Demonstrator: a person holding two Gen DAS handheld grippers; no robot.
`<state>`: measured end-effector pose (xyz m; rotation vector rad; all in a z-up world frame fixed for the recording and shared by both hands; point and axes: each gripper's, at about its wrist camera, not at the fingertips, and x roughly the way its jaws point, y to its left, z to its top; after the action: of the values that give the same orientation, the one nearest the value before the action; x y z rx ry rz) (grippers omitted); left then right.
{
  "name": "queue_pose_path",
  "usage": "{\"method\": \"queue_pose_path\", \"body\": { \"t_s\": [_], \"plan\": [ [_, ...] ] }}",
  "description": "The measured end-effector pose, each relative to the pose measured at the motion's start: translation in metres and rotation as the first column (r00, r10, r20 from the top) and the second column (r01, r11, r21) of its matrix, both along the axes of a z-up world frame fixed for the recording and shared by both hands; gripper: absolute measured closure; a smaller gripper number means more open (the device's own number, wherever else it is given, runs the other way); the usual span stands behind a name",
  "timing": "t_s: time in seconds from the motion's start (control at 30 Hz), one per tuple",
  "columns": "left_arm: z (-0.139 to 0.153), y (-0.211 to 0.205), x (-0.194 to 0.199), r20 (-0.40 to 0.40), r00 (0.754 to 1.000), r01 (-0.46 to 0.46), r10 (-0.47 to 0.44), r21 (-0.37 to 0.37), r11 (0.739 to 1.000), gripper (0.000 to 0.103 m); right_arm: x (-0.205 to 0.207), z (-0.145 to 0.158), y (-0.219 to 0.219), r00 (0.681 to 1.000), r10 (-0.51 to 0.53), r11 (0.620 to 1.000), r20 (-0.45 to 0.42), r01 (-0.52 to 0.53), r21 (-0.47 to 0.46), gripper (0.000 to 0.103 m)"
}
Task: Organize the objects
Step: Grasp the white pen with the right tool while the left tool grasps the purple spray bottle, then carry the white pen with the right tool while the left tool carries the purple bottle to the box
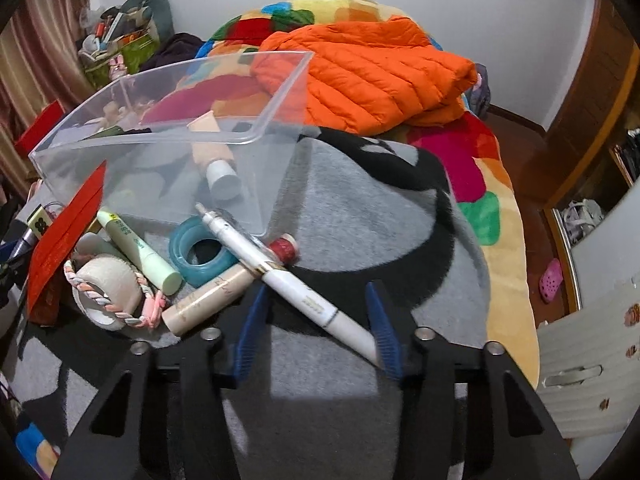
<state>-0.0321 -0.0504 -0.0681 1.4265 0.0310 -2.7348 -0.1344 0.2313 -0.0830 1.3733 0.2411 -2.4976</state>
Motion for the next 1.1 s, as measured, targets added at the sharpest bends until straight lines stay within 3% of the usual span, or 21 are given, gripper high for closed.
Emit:
{"method": "queue_pose_path", "body": {
  "t_s": [0.07,0.27,0.43,0.6,0.87,1.1],
  "plan": [
    [0.0,-0.002,-0.001,-0.004,1.0,-0.018,0.018,-0.003,1.0,0.078,0.002,0.0,-0.002,1.0,0.005,1.0,-0.004,-0.005,0.005,0.064],
    [0.009,-0.008,0.009,-0.044,0.997,-0.058,0.057,-0.014,0.998,0.078,0.015,0.007,0.002,0.999,-0.002,0.999,-0.035,0.0,-0.041,0.077],
    [0.032,-0.008,0.016,-0.113,0.992,-0.063,0.062,-0.009,0.998,0.078,0.028,0.02,0.01,0.999,-0.017,0.992,-0.043,0.012,-0.124,0.084],
    [0.052,-0.004,0.02,-0.17,0.984,-0.055,0.055,0.004,0.998,0.078,0.039,0.028,0.009,0.998,-0.013,0.989,-0.06,0.004,-0.148,0.092],
    [0.077,0.0,0.013,-0.243,0.969,-0.029,0.038,0.041,0.999,0.078,0.052,0.046,0.007,0.994,0.0,0.983,-0.109,-0.02,-0.183,0.093],
    [0.094,0.003,-0.007,-0.283,0.959,-0.002,0.017,0.052,0.999,0.078,0.047,0.043,0.009,0.996,-0.007,0.986,-0.089,-0.008,-0.168,0.092]
  ]
}}
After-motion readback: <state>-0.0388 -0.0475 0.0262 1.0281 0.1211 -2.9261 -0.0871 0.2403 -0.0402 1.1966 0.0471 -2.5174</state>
